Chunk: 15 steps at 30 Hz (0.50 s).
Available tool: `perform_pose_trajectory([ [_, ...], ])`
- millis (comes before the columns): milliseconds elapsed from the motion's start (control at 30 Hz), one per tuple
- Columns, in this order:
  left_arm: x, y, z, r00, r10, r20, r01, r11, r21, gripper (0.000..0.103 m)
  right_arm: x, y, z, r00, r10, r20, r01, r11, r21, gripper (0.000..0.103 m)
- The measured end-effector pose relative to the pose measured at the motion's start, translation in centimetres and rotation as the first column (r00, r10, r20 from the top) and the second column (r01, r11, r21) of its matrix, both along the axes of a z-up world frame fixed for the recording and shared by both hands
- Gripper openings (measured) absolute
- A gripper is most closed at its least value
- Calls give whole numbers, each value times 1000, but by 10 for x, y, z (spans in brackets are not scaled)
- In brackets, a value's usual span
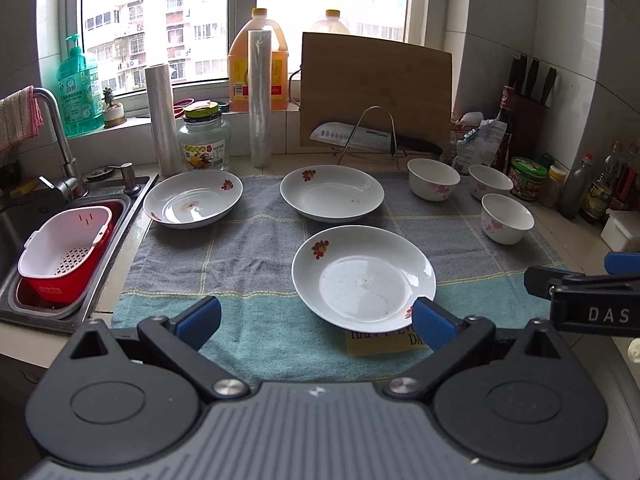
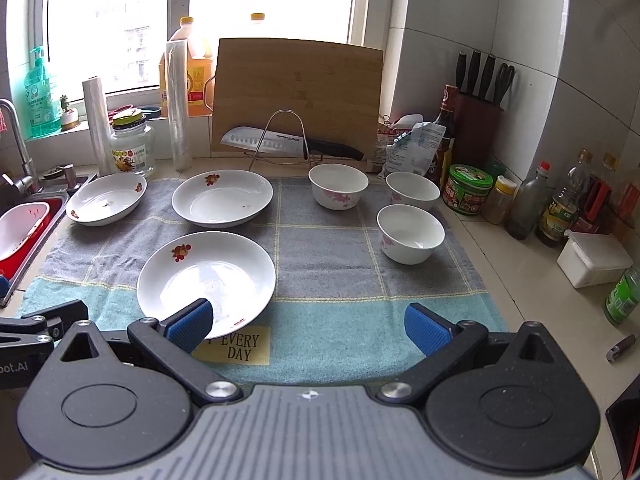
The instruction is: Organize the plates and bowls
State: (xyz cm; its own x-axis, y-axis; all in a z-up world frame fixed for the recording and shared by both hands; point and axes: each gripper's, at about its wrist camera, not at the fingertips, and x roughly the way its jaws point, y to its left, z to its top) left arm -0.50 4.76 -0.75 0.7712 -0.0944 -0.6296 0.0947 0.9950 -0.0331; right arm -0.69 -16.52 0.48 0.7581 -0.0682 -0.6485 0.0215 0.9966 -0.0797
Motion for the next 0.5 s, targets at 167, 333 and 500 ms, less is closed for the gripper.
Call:
perform_pose_trajectory([
  [167, 6, 13, -8, 1000, 5, -10, -5, 1000, -3, 101, 10, 8, -9, 999, 53, -3, -53, 998, -14, 103],
  [333, 18, 23, -18, 999, 25, -27, -26, 1000, -7, 101, 26, 15, -21, 994, 104, -23, -105, 994, -6, 103],
  [500, 33, 33, -26, 998, 50, -39, -50, 999, -7, 101, 49, 23, -31, 987, 158, -21, -157, 987, 18, 103],
])
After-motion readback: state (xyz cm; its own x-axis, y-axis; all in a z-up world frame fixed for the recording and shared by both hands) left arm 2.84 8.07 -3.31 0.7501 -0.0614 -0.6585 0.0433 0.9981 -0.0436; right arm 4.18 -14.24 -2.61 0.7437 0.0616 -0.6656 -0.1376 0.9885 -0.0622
